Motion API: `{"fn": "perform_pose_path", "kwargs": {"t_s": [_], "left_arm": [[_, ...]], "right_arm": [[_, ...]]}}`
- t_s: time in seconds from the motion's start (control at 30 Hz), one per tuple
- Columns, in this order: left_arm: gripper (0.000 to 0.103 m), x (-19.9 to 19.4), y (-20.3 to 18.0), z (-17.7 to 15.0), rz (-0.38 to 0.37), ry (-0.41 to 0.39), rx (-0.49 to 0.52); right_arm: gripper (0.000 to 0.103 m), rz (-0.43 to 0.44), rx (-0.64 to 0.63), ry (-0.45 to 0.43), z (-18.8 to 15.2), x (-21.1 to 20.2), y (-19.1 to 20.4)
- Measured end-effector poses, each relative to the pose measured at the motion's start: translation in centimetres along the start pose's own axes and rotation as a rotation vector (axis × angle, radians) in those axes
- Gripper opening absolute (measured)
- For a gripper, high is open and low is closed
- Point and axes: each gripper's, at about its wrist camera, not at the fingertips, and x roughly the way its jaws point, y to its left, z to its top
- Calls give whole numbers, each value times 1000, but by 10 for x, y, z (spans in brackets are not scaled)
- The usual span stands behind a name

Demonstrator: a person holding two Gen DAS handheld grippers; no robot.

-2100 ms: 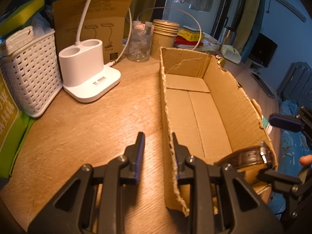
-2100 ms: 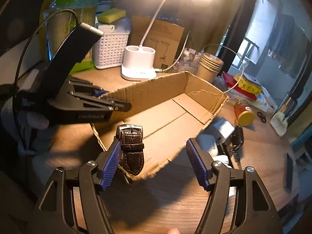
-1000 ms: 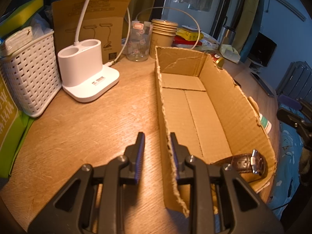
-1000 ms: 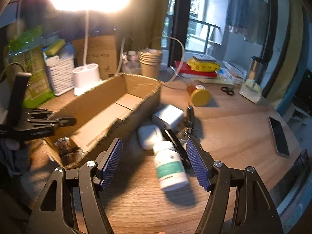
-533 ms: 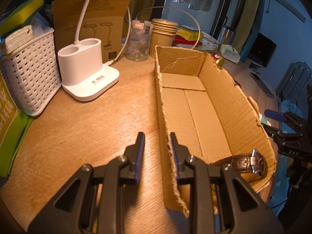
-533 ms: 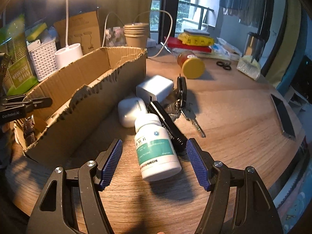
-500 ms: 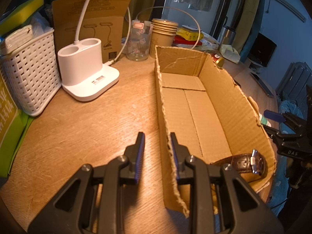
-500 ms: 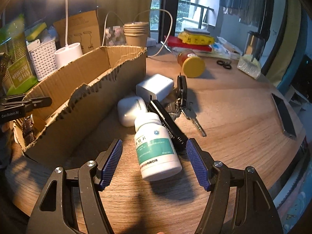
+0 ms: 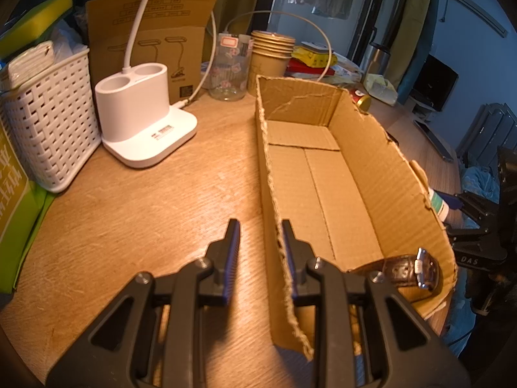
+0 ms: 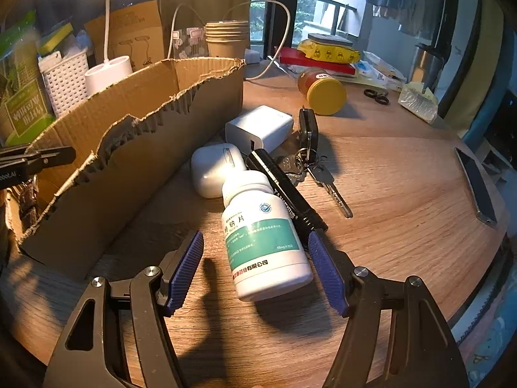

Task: Organize rigid objects
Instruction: 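Move the right gripper to the white medicine bottle and grasp it, then lift the medicine bottle with the right gripper toward the box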

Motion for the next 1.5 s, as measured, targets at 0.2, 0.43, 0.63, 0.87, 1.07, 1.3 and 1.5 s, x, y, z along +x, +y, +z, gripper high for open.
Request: {"fn": "perform_pose_path", "kwargs": {"t_s": [0.2, 0.43, 0.63, 0.87, 1.07, 1.3, 1.5], "left_arm": [[26, 0, -1, -1, -2, 1, 0], [26, 0, -1, -1, -2, 0, 0], [26, 0, -1, 0, -3, 1, 0], [26, 0, -1, -1, -2, 1, 0], [26, 0, 0, 0, -2, 1, 0], [26, 0, 0, 0, -3, 1, 0], [26, 0, -2, 0, -6, 4, -1]], "right_arm": [[51, -23, 0, 12, -2, 3, -3], [48, -25, -17, -1, -2, -2, 0], [46, -35, -21, -51, 2, -16, 1], [45, -47, -35, -117, 9, -38, 4], [45, -36, -37, -153, 14, -51, 8], [46, -10, -49, -220, 26, -75, 18], [46, 5, -71, -266, 34, -89, 31]]}}
